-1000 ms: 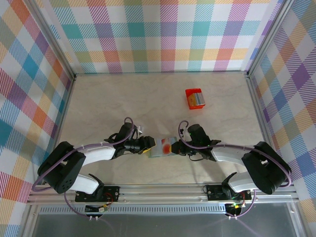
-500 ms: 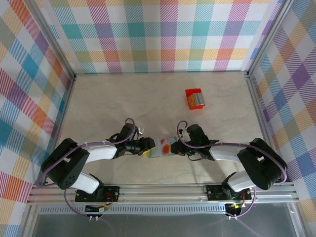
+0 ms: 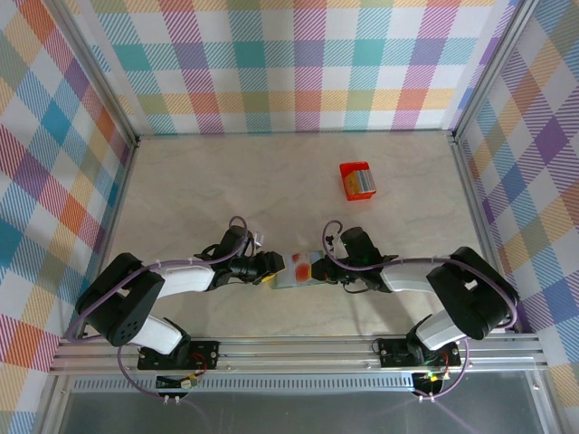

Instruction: Put the credit cards into the card holder

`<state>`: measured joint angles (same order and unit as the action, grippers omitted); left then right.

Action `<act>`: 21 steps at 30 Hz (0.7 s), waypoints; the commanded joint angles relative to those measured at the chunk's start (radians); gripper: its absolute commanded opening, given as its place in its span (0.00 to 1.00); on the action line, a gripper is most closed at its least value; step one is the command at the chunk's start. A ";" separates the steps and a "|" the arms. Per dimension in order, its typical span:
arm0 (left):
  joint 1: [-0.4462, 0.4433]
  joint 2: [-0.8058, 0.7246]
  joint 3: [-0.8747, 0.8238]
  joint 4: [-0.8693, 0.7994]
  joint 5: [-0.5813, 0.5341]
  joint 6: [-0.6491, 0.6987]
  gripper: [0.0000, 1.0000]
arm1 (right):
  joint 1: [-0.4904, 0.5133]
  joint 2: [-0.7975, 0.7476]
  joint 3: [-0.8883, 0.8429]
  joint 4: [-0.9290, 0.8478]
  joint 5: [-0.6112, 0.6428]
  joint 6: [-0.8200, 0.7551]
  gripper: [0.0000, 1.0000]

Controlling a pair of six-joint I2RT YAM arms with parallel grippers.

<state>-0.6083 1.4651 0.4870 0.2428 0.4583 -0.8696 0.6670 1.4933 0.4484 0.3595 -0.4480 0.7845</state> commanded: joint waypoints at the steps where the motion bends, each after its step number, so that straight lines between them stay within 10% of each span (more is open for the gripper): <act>1: -0.007 0.011 -0.017 0.021 0.002 0.017 0.49 | 0.000 0.021 -0.007 0.040 -0.011 -0.002 0.00; 21: -0.007 0.001 -0.014 0.001 -0.007 0.011 0.49 | 0.018 0.012 -0.005 -0.009 -0.010 0.038 0.00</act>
<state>-0.6083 1.4651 0.4824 0.2504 0.4580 -0.8700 0.6777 1.5093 0.4480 0.3870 -0.4541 0.8150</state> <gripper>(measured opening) 0.488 0.042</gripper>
